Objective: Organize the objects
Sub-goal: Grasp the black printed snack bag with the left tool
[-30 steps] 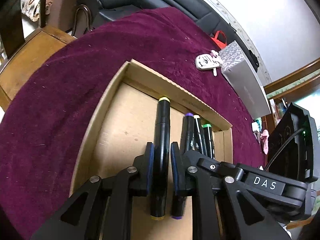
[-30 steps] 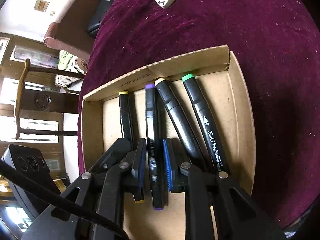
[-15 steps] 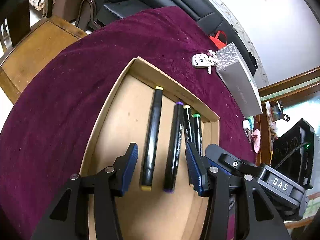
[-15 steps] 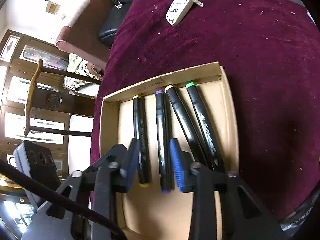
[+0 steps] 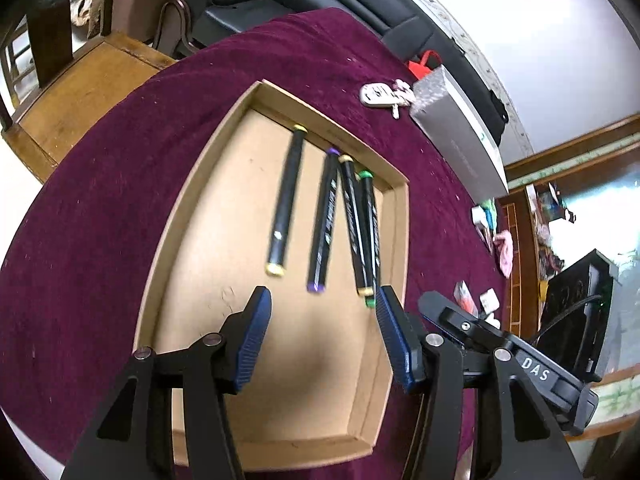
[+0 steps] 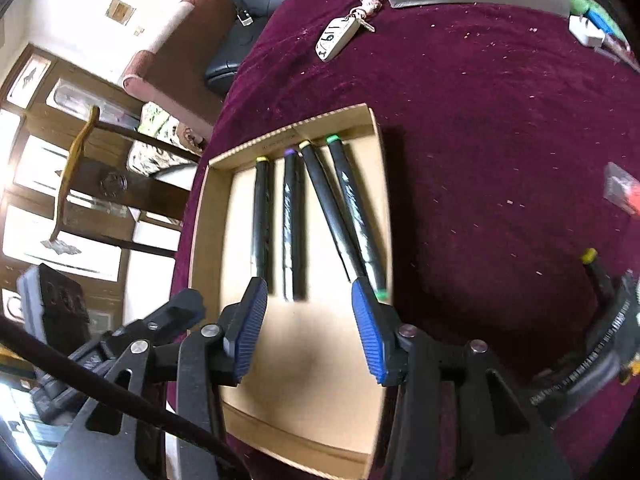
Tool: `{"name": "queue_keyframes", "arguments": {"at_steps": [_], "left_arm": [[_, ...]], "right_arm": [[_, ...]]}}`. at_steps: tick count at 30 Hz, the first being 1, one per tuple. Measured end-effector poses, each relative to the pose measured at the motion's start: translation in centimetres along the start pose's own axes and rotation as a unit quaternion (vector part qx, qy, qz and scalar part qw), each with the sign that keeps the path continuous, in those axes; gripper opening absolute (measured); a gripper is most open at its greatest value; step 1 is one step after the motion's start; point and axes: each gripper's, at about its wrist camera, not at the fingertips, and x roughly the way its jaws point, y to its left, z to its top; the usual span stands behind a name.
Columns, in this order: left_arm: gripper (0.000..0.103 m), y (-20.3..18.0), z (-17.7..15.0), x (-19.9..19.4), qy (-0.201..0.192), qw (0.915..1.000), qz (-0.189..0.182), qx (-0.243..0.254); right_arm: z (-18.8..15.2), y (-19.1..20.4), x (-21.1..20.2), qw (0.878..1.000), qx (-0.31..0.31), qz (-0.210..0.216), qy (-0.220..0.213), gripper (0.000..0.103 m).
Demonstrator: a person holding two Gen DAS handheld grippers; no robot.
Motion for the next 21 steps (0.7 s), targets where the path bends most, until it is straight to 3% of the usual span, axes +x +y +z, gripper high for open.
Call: {"name": "queue_keyframes", "arguments": {"at_steps": [9,21], "left_arm": [[0.048,-5.6,-3.6,-0.3,0.014,0.9987,0.022,0.045],[0.048,-14.6,-8.5,3.5,0.039,0.9934,0.013,0.107]], "right_arm": [[-2.8,0.0,-4.5,0.993,-0.091,-0.064,-0.05,0.043],[-5.1,-7.9,-11.4,0.978,-0.083,-0.163,-0.102,0.043]]}}
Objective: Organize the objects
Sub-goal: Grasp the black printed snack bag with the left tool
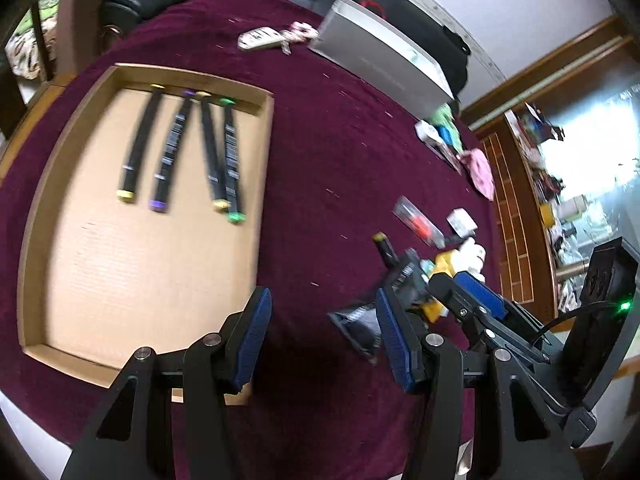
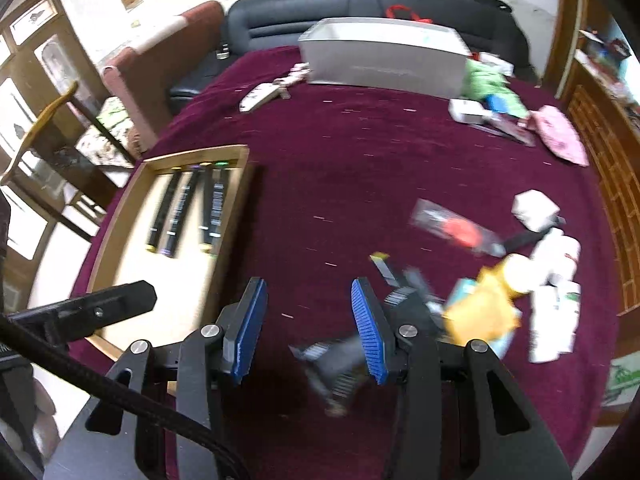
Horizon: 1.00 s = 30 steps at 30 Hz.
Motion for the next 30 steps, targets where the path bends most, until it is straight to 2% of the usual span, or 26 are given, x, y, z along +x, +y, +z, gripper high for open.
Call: {"name": "queue_keyframes", "arguments": {"at_steps": [10,18,26,30], "left_arm": [[0.048,-4.5,-2.7,3.7,0.032,0.9989,-0.033,0.011],[0.048,-6.8,-3.1,4.6,0.042,0.9984,-0.005,0.037],[0.048,-7.5,-2.4,7.0,0.052,0.9943,0.048,0.08],[0.048,-8.9,-3.1,8.9,0.056,0.9873,0.051,0.14]], "right_arm": [[-2.8,-6.1,-1.2,0.998,0.017,-0.055,0.022,0.042],[-4.3,-10.1,-2.1,0.997,0.042,-0.058,0.02,0.045],[-7.2,-17.2,-2.1,0.987,0.148,-0.053,0.026,0.046],[-8.5,-19.4,-2.5,0.982,0.18,-0.055,0.027,0.046]]}}
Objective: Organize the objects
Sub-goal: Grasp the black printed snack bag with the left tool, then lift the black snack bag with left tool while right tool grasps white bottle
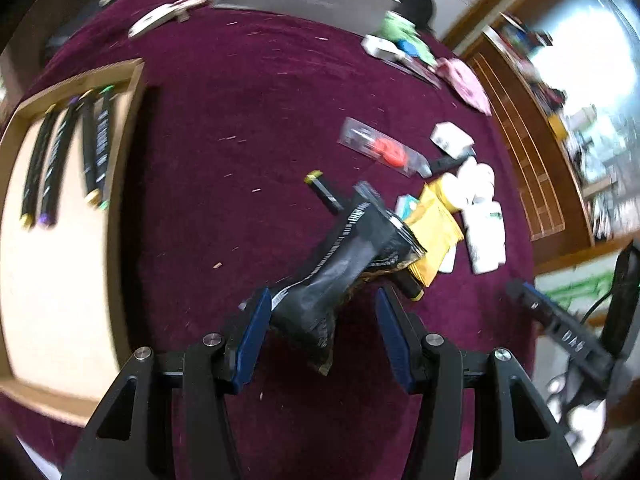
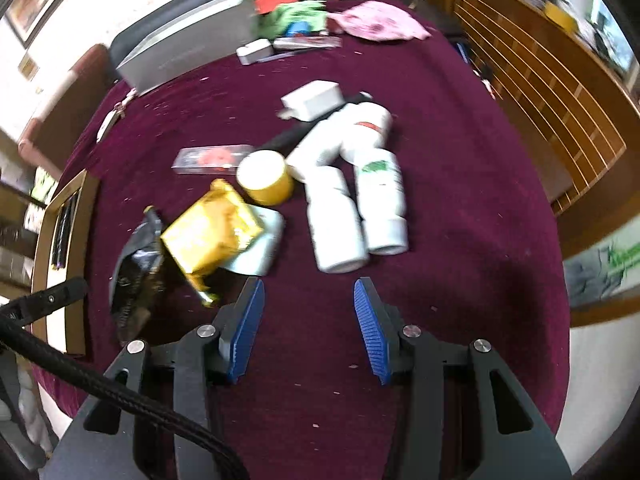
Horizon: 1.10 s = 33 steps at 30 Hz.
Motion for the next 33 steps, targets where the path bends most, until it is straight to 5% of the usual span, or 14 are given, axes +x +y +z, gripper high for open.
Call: {"name": "queue_keyframes", "arguments": {"at_steps": [5,20,26,28,32,33], "left_arm": [[0.048,-2.9,0.4,3.2,0.014,0.995,0.038,0.091],[0.048,-5.2,0.8,7.4,0.007,0.9816,0.108,0.158],[0.07,-5.6,0.2,7.7,-0.003,0.9813,0.102,0.164],[0.085,-5.9,0.1,8.0,-0.005,0.9816,0.095,0.166],[0.084,-6.8,0.1,8.4,-0.003,0.979,0.105,0.175],[0.078,-6.6,0.1,8.2,-0.006,0.9796,0.106,0.171]], "right_arm": [[-0.4,-1.0,0.1,1.0,0.012,0.001,0.006,0.046],[-0.4,-4.5,-0.4,0.998,0.062,0.017,0.0,0.046],[0.6,-4.8,-0.3,0.997,0.071,0.04,0.001,0.046],[1.1,-4.5,-0.1,0.996,0.07,0.05,0.006,0.046],[2.0,-3.7,0.2,0.995,0.065,0.071,0.014,0.046],[2.2,-3.4,0.2,0.995,0.062,0.073,0.015,0.046]]}}
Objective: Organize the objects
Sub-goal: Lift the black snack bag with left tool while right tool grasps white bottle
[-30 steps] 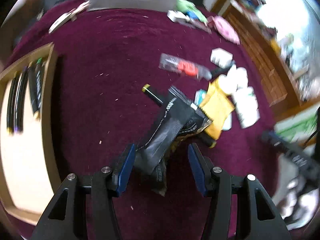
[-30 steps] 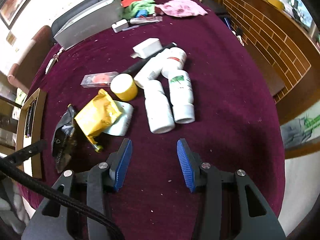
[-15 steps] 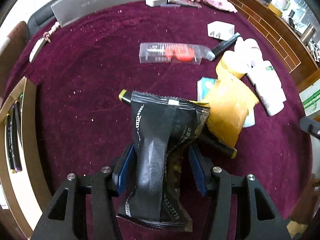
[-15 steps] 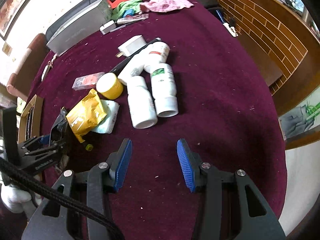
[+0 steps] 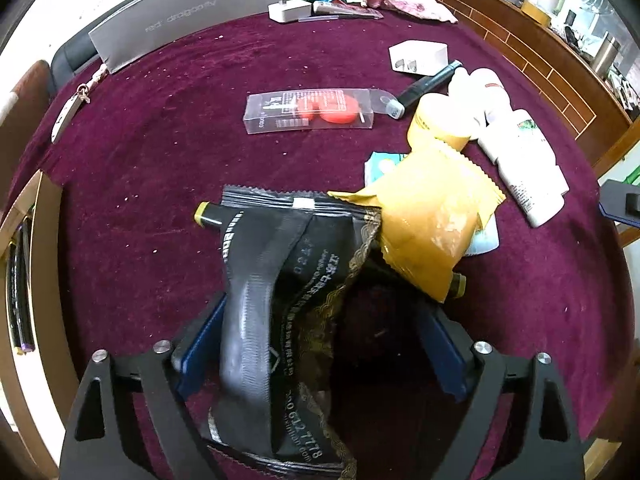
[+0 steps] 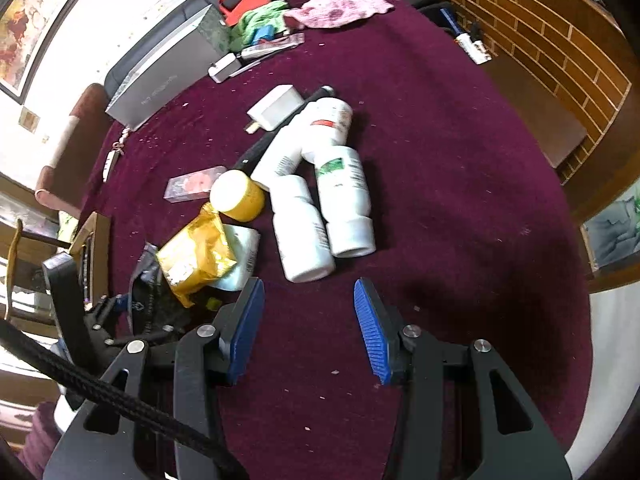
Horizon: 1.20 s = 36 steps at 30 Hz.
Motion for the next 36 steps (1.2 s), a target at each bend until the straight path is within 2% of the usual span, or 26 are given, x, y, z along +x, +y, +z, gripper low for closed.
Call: {"name": "queue_keyframes", "arguments": {"at_steps": [2,4,5,11,18,21,26,29,36], "left_arm": [[0.064,0.5,-0.2,-0.4,-0.003,1.0,0.005,-0.008],[0.044,1.2,-0.3,-0.7,-0.005,0.9998,0.01,-0.018],[0.04,1.6,-0.3,-0.8,-0.006,0.9997,0.008,-0.023],[0.039,3.5,-1.1,-1.8,-0.007,0.9979,-0.018,-0.061],[0.039,4.7,-3.1,-8.0,-0.065,0.9917,-0.061,-0.092],[0.039,5.7,-3.3,-9.8,-0.084,0.9894,-0.066,-0.099],[0.039,6.3,-3.8,-10.7,-0.09,0.988,-0.067,-0.106],[0.039,6.2,-4.2,-10.7,-0.088,0.9885,-0.066,-0.104],[0.039,6.5,-5.4,-11.0,-0.085,0.9877,-0.073,-0.109]], "right_arm": [[0.3,0.8,0.2,1.0,-0.01,-0.001,0.002,0.046],[0.4,1.3,0.4,1.0,-0.015,-0.002,0.005,0.047],[0.4,1.5,0.6,1.0,-0.016,-0.001,0.007,0.047],[0.7,2.3,1.4,1.0,-0.024,-0.003,0.018,0.047],[1.0,2.9,1.5,0.999,-0.03,-0.004,0.024,0.047],[1.4,2.6,1.6,0.999,-0.028,-0.008,0.026,0.047],[2.5,3.2,2.6,0.998,-0.037,0.016,0.046,0.047],[3.3,3.8,3.8,0.997,-0.048,-0.005,0.056,0.047],[4.4,4.7,5.6,0.991,-0.084,-0.086,0.058,0.047]]}}
